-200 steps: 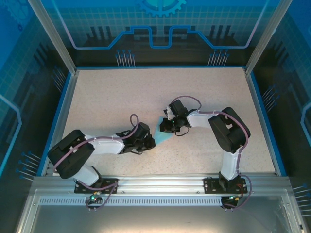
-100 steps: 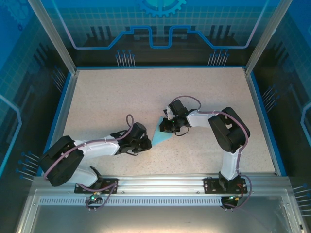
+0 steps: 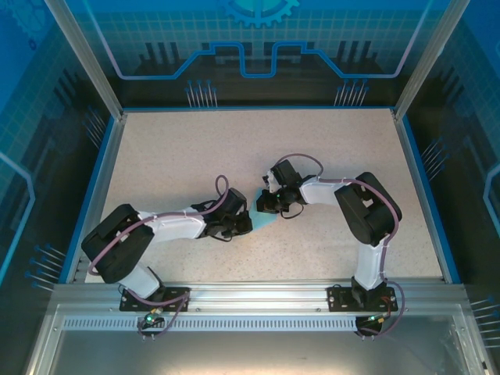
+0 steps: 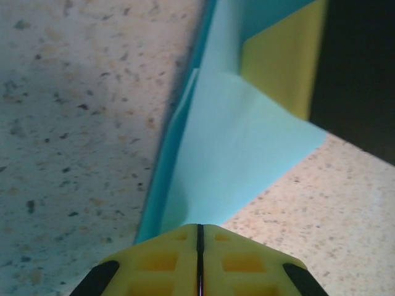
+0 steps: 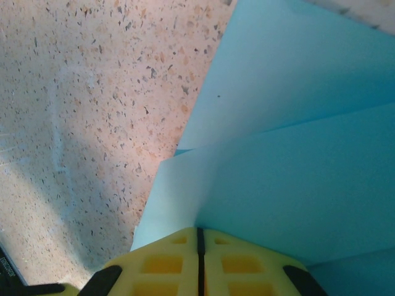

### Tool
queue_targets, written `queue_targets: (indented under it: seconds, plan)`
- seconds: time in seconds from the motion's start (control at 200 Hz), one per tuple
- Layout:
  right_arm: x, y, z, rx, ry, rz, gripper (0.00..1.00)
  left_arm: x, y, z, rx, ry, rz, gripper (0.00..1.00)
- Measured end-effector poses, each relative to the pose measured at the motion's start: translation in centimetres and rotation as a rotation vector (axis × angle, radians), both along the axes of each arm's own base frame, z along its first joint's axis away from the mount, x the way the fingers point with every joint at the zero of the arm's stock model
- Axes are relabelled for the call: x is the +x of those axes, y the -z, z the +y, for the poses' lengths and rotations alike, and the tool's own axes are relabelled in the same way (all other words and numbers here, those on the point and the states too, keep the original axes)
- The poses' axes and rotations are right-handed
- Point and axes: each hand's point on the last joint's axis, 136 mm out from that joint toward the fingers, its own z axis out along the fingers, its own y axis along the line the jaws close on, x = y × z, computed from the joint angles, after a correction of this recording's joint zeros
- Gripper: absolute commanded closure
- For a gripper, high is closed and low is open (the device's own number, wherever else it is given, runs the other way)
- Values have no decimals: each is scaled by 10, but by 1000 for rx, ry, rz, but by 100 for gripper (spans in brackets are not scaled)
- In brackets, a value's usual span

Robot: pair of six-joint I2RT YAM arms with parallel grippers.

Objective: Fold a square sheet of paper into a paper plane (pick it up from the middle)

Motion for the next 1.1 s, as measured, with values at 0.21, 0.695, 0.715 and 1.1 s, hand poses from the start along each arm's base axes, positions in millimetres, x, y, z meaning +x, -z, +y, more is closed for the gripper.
queue_targets:
  seconds: [0.21,0.695,0.715,1.1]
  plan:
    - [0,0,0,0,0,1,94,1,6,5,28,-13,7,95]
    - [1,-1,1,6,-4,0,94,0,9,8,23,-26,-5,100]
    - [1,-2,2,8,-4,-1,94,0,9,8,22,-27,-6,100]
    - [-16,-11,21,16,-66,-7,95,0,9,8,0,-48,-9,100]
